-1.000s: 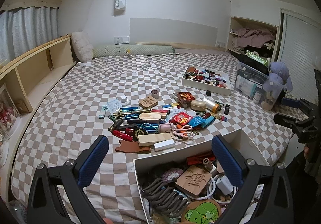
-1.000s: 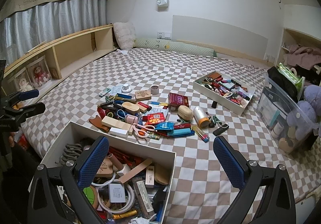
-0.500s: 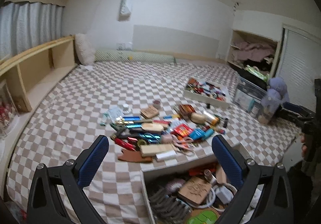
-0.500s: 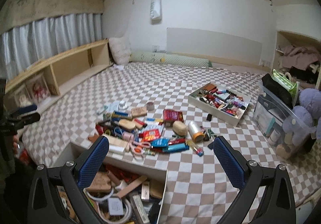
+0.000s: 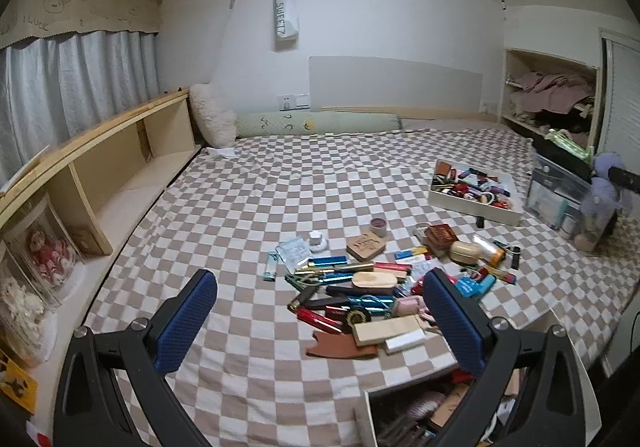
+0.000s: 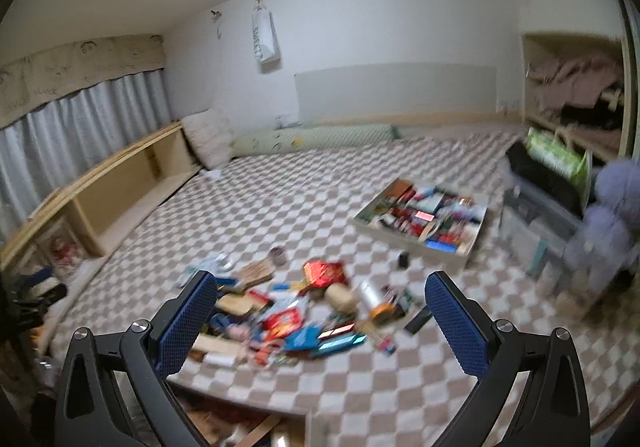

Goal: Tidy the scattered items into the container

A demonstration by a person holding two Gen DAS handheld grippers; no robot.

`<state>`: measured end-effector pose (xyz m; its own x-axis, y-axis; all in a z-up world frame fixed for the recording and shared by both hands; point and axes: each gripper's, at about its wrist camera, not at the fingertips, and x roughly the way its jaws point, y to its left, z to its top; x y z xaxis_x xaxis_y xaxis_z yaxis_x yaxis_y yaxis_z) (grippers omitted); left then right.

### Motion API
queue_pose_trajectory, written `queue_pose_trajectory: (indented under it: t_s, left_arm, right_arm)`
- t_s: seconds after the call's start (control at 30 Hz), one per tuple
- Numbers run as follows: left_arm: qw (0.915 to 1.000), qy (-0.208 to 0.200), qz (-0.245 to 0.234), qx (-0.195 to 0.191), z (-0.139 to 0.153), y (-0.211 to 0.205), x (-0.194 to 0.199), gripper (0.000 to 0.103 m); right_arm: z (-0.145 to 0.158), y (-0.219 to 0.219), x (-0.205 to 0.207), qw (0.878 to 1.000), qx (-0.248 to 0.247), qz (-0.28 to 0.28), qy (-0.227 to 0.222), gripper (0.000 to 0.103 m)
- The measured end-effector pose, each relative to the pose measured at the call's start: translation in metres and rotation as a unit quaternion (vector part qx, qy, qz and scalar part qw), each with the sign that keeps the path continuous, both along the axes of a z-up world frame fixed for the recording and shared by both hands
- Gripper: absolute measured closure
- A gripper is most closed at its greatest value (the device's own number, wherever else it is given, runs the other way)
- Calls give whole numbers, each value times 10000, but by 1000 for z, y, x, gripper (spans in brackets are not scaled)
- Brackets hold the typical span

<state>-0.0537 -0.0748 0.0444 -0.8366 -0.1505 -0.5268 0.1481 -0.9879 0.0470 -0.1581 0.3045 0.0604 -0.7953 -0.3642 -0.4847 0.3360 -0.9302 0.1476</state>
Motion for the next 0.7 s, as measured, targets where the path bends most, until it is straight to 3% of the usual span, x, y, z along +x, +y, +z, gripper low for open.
queue_pose_trajectory:
  t_s: [0.13,0.3,0.57,0.63,0.7]
  left_arm:
    - [9999,-24,65,-115,2,-3,-15,0]
    - [9996,-118,120,-224,1,-9,-39,0]
    - [9989,-327,131,-323,-7,-20,-80,0]
    - [9987,-372,152,-325,-12,-24,-90,0]
    - [9984,-458,183,-287,-18,-30,-104,0]
  right_arm:
    - [1,-4,-24,9999,10,47,-119,0]
    - [-4,-6,-51,9983,-393,157,-393,0]
    - [-21,18,-111,9814,-1621,83,-1022,0]
    - [-27,19,-123,9829,-1485,24,-1085,0]
    - [-34,16,-132,9894,-1043,-87,-1011,0]
